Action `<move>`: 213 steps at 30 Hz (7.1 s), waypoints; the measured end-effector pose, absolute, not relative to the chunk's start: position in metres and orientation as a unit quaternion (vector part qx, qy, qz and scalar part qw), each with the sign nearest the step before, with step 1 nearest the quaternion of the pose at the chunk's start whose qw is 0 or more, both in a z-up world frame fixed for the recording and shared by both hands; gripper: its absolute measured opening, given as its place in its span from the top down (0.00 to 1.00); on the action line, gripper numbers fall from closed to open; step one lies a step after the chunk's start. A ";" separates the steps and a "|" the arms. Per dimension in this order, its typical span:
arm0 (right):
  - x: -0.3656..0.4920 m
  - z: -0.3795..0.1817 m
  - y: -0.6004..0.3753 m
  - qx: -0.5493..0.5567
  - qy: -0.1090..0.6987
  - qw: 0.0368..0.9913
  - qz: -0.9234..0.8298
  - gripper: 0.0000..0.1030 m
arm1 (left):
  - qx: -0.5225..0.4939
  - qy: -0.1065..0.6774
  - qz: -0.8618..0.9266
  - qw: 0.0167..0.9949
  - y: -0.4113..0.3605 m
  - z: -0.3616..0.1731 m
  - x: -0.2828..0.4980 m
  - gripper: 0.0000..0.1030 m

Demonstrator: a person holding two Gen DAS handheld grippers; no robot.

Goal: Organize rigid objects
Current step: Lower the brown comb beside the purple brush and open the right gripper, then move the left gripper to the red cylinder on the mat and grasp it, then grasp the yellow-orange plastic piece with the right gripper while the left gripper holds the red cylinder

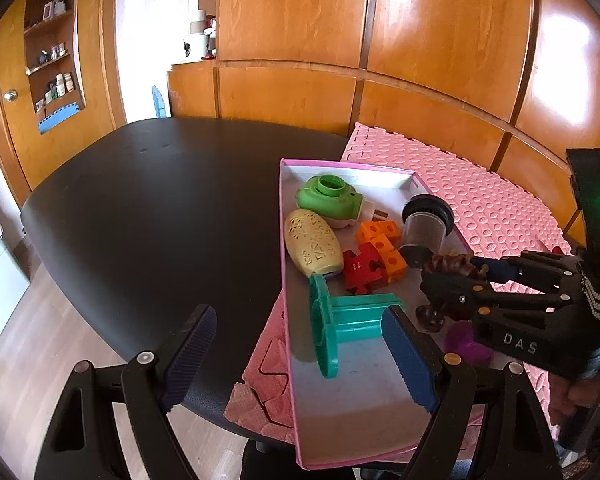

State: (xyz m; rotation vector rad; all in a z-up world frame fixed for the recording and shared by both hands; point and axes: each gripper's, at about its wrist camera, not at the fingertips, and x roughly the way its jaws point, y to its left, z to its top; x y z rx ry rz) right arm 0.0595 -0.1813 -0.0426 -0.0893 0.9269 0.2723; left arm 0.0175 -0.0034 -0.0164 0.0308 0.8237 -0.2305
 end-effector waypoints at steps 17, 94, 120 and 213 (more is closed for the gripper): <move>0.067 -0.047 -0.204 0.061 0.447 0.886 0.110 0.65 | 0.015 0.404 -0.104 0.909 0.000 -0.021 0.019 0.17; -0.097 -0.002 -0.527 0.212 0.310 0.877 -0.300 0.53 | 0.122 0.340 -0.237 0.902 -0.142 0.032 -0.003 0.17; -0.127 -0.015 -0.573 0.377 0.294 0.825 -0.302 0.53 | 0.171 0.413 -0.431 0.784 -0.368 -0.014 -0.024 0.40; -0.019 -0.073 -0.485 0.089 0.427 0.875 -0.210 0.67 | 0.149 0.406 -0.392 0.812 -0.317 -0.065 -0.031 0.76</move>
